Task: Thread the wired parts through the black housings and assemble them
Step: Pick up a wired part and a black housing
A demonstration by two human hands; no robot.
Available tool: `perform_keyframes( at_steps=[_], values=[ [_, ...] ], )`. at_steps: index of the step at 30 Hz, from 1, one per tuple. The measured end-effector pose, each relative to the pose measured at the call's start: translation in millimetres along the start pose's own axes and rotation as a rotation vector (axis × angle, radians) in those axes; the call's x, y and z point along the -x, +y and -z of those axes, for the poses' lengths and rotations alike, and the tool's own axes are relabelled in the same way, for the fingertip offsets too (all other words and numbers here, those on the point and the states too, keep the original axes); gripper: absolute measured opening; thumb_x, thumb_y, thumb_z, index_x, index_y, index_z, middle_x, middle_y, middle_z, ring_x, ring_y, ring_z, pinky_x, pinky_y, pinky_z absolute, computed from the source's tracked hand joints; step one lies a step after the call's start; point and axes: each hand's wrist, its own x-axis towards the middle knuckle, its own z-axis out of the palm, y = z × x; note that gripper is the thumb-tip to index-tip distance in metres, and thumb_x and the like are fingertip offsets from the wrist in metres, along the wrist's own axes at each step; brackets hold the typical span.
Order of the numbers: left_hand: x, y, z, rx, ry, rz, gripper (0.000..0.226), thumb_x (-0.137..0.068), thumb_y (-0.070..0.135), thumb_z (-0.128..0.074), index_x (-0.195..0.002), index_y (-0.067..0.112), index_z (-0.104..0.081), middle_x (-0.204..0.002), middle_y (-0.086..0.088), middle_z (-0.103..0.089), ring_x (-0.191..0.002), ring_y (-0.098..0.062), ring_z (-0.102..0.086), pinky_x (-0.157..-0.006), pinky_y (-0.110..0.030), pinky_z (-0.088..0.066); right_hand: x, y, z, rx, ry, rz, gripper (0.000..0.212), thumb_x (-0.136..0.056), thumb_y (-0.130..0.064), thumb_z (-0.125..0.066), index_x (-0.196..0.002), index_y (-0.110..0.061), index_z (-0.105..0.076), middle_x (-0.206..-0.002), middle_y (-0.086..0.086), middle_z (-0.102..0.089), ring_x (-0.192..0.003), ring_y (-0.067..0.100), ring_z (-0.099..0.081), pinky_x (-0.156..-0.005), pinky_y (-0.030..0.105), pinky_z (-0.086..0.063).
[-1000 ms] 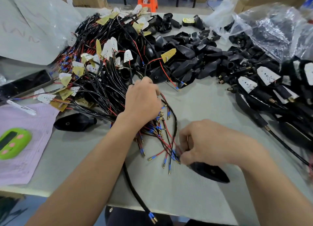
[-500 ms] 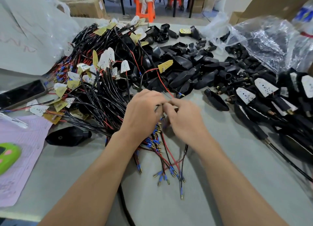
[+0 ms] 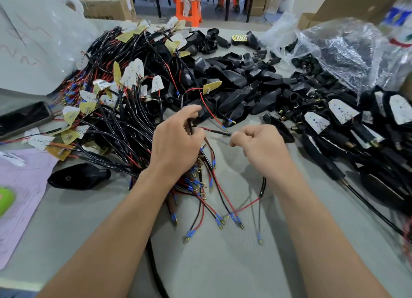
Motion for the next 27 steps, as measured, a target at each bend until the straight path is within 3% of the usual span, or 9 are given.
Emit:
perform_keyframes(
  at_steps=[2,5,9,12,15,18,21,23,27],
  values=[
    [1,1,3,0.109,0.033,0.017,0.051,-0.083,0.02,-0.064,-0.132,0.035,-0.066,-0.114,0.018,-0.072,-0.096,0.01,-0.065,-0.093,-0.016,-0.053,-1,2,0,0.041,0.031,-0.02,0.021,-0.085,-0.027,-0.066,-0.066,-0.02,-0.072,-0.04,-0.011,-0.041,-0.042,0.006,-0.042,-0.043,0.016,-0.031],
    [0,1,4,0.219,0.1,0.006,0.05,-0.087,0.006,-0.066,-0.13,0.031,-0.069,-0.11,0.019,-0.073,-0.097,0.005,-0.069,-0.093,-0.018,-0.056,-5,6,6,0.061,0.234,-0.097,0.021,-0.085,-0.027,-0.062,-0.069,-0.016,-0.071,-0.039,-0.011,-0.044,-0.049,0.011,-0.045,-0.048,0.025,-0.033],
    [-2,-10,3,-0.05,0.092,0.057,0.048,-0.093,0.013,-0.067,-0.139,0.027,-0.062,-0.124,0.008,-0.071,-0.114,-0.009,-0.063,-0.104,-0.024,-0.047,-5,5,11,-0.628,0.127,-0.135,0.031,-0.091,-0.014,-0.056,-0.063,-0.017,-0.069,-0.044,-0.004,-0.031,-0.038,0.016,-0.024,-0.047,0.026,-0.024],
    [0,-7,2,-0.32,0.052,0.016,0.044,-0.091,0.029,-0.072,-0.134,0.026,-0.066,-0.14,0.003,-0.063,-0.129,-0.021,-0.048,-0.111,-0.032,-0.032,-7,4,18,-1.078,-0.004,-0.191,0.03,-0.102,-0.016,-0.051,-0.076,-0.015,-0.066,-0.046,-0.002,-0.026,-0.032,0.013,-0.02,-0.046,0.025,-0.021],
    [3,13,3,-0.225,0.134,-0.217,0.024,-0.091,0.036,-0.068,-0.111,0.028,-0.077,-0.119,0.009,-0.073,-0.113,-0.017,-0.06,-0.102,-0.028,-0.038,-8,6,15,-1.201,-0.045,-0.236,0.031,-0.108,-0.022,-0.044,-0.082,-0.014,-0.059,-0.046,-0.004,-0.028,-0.03,0.01,-0.022,-0.041,0.022,-0.023],
    [6,35,-6,0.148,-0.23,-0.079,0.03,-0.093,0.049,-0.054,-0.095,0.028,-0.076,-0.084,0.008,-0.076,-0.08,-0.011,-0.07,-0.081,-0.033,-0.057,-7,5,5,-1.122,0.041,-0.237,0.033,-0.105,-0.018,-0.047,-0.075,-0.015,-0.061,-0.047,-0.002,-0.029,-0.033,0.012,-0.022,-0.047,0.025,-0.02],
    [7,54,-26,0.394,-0.584,0.088,0.025,-0.097,0.041,-0.06,-0.088,0.025,-0.076,-0.083,-0.001,-0.076,-0.067,-0.01,-0.072,-0.07,-0.036,-0.061,-9,2,4,-0.922,0.182,-0.229,0.039,-0.098,-0.013,-0.053,-0.062,-0.021,-0.066,-0.047,-0.004,-0.032,-0.04,0.013,-0.027,-0.047,0.028,-0.022],
    [8,56,-37,0.519,-0.625,0.164,0.01,-0.096,0.023,-0.068,-0.098,0.031,-0.074,-0.076,0.0,-0.076,-0.061,-0.009,-0.068,-0.063,-0.026,-0.057,-10,3,2,-0.894,0.278,-0.221,0.038,-0.095,-0.011,-0.054,-0.06,-0.021,-0.065,-0.048,-0.003,-0.037,-0.044,0.013,-0.032,-0.045,0.025,-0.027],
    [14,41,-43,0.543,-0.676,0.159,0.052,-0.082,0.019,-0.078,-0.129,0.035,-0.063,-0.062,0.001,-0.068,-0.051,-0.011,-0.049,-0.053,-0.022,-0.042,-10,3,-12,-0.979,0.312,-0.204,0.033,-0.096,-0.008,-0.055,-0.068,-0.02,-0.066,-0.058,0.001,-0.052,-0.053,0.012,-0.04,-0.051,0.024,-0.034]
  ],
)
